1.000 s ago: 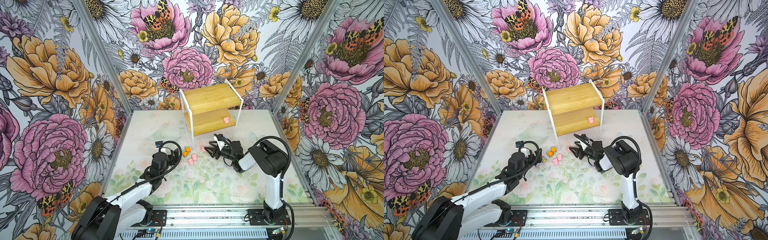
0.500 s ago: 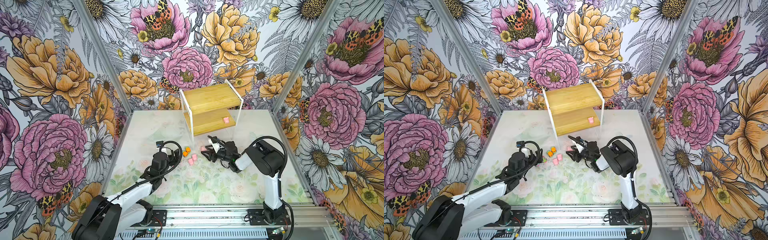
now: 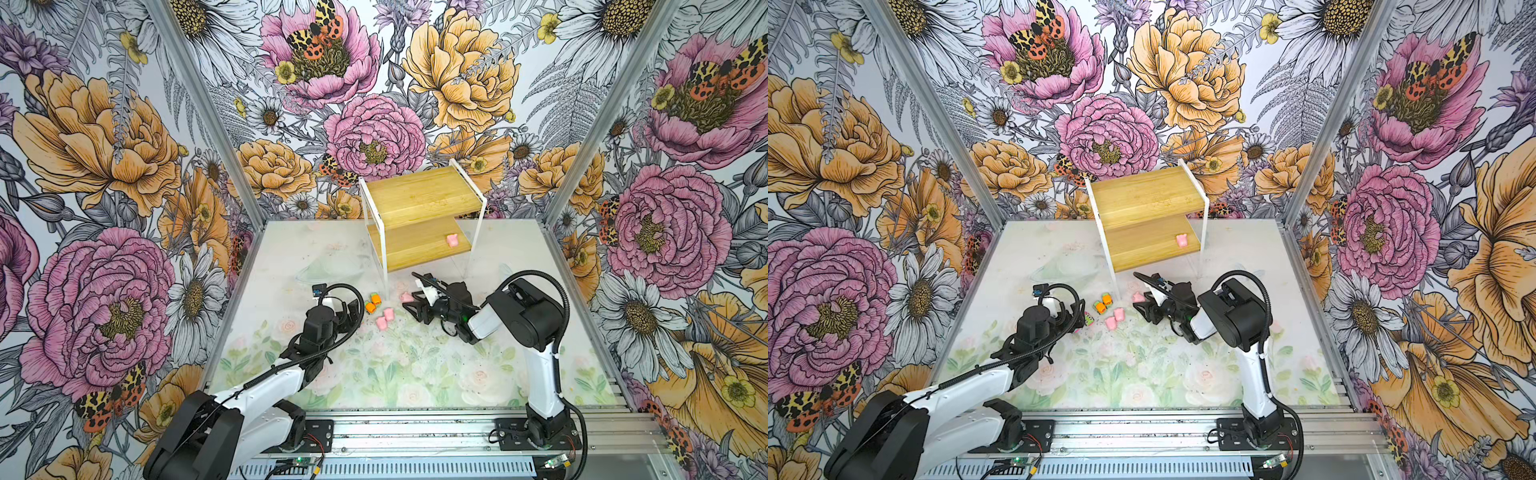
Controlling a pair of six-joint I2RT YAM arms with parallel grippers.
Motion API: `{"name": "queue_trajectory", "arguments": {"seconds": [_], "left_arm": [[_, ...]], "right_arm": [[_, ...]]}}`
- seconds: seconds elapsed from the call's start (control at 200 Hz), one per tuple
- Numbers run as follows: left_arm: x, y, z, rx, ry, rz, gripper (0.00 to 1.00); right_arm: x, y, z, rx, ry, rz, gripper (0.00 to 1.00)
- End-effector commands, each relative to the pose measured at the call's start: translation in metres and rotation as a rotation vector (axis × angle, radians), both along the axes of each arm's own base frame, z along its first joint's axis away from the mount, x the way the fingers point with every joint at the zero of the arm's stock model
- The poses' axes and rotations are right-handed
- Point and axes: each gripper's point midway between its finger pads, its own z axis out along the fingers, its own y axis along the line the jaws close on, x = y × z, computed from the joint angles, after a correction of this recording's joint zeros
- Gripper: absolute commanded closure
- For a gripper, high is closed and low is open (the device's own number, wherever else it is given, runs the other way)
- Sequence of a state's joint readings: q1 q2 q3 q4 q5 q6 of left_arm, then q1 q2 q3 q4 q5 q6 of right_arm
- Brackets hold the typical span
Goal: Place and organize the plastic toys onto the shelf
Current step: 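Lower the right gripper onto another pink pig and grasp it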
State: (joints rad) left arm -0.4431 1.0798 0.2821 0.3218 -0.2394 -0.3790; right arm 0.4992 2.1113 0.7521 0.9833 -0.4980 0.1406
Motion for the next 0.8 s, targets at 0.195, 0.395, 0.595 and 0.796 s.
{"name": "queue_trajectory", "arguments": {"seconds": [0.195,0.395,0.595,0.796], "left_arm": [[0.003,-0.006,0.004,-0.011,-0.014,-0.013,0.01],[0.005,-0.007,0.001,-0.012,-0.004,-0.016,0.01],[0.005,-0.010,0.003,-0.021,-0.006,-0.024,0.01],[0.003,-0.008,0.002,-0.021,-0.007,-0.016,0.01]], "right_arm": [[0.008,0.009,-0.002,0.000,0.022,0.007,0.40],[0.006,0.010,-0.006,-0.025,0.041,0.018,0.45],[0.000,0.013,-0.015,-0.055,0.061,0.045,0.47],[-0.003,0.015,-0.015,-0.057,0.049,0.050,0.52]]}}
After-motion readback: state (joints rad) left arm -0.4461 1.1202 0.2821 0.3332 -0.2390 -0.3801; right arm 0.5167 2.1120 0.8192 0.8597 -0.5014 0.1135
